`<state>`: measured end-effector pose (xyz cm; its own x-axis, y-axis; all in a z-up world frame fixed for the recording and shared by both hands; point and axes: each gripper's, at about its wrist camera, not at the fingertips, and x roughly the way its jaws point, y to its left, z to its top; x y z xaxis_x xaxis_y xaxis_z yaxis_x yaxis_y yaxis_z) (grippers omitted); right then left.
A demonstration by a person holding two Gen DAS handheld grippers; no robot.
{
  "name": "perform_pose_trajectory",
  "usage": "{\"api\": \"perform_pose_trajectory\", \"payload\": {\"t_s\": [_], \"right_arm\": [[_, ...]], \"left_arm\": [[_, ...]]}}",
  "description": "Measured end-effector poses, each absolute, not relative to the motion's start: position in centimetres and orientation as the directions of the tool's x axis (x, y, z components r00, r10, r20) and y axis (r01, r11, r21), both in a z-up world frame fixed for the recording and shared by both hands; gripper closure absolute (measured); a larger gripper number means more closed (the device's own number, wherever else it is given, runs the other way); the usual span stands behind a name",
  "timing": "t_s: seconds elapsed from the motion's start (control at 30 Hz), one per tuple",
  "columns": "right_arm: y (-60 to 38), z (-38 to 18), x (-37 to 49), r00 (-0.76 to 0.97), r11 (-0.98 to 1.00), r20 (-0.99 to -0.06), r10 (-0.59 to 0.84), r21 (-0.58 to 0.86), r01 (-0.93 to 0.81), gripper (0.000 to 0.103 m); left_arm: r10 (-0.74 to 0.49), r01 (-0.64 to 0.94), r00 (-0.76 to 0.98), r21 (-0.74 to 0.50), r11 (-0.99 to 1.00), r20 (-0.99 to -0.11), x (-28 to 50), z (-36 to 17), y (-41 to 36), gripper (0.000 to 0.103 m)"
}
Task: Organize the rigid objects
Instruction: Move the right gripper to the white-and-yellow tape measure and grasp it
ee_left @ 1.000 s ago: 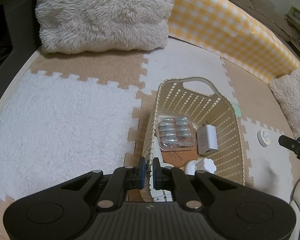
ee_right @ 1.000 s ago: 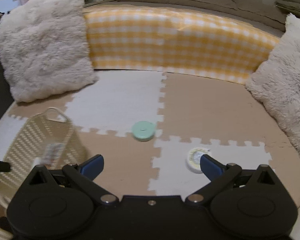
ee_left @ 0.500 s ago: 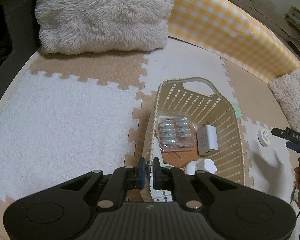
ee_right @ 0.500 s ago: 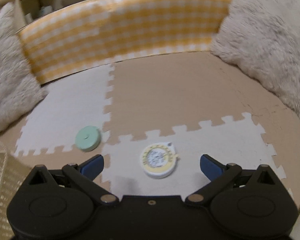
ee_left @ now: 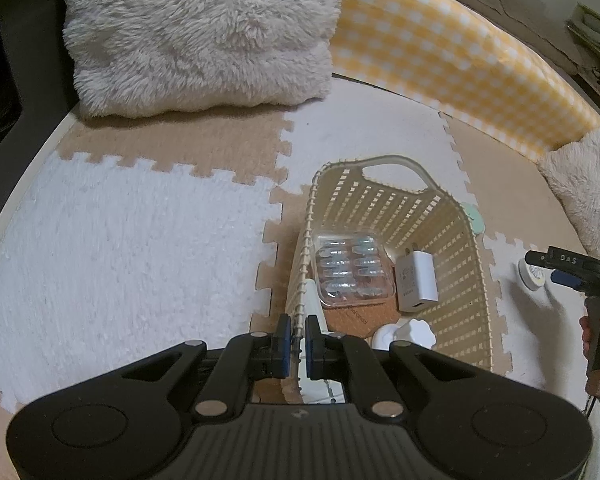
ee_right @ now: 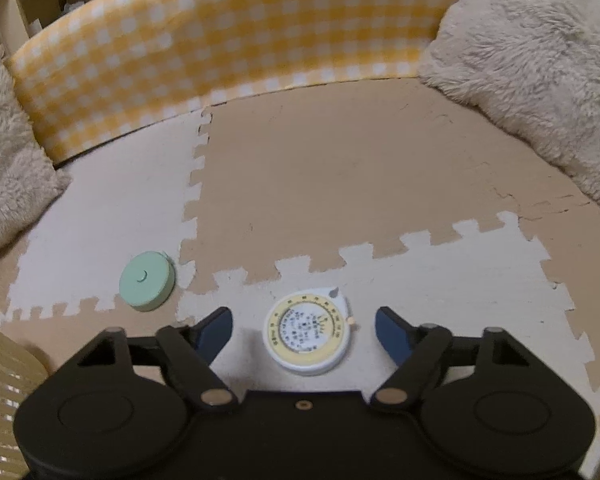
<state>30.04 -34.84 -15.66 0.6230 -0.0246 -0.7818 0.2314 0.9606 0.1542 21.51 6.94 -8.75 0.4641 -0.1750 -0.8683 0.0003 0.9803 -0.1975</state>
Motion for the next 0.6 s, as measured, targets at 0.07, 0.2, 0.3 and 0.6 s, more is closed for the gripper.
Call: {"api": "perform_pose_trajectory", "payload": {"t_s": [0.07,0.2,0.3,0.6], "right_arm": [[-34.73,-15.91,30.23,0.617,0.961,-0.786,-0.038,0.141,0.239,0.040],[-34.68,-16.46,30.51,0.600,0.962,-0.799,-0.040,0.131,0.239,0.046],[-34.65,-16.71,30.70,0.589,0.961,-0.807,-0.048,0.124,0.248,0.046],[-33.97,-16.60,30.70,0.571,0.971,-0.816,-0.094,0.052,0.233,0.047]], "left_arm": [[-0.175,0.000,0.464,-0.197,0.980,-0.868,21.51,-8.75,6.94,0.097],[-0.175,0.001,0.464,-0.196,0.981,-0.868,21.60,-8.80,6.92,0.097],[-0.175,0.001,0.464,-0.197,0.980,-0.868,21.61,-8.80,6.92,0.097],[-0.175,0.001,0.464,-0.197,0.980,-0.868,21.61,-8.81,6.93,0.097]]}}
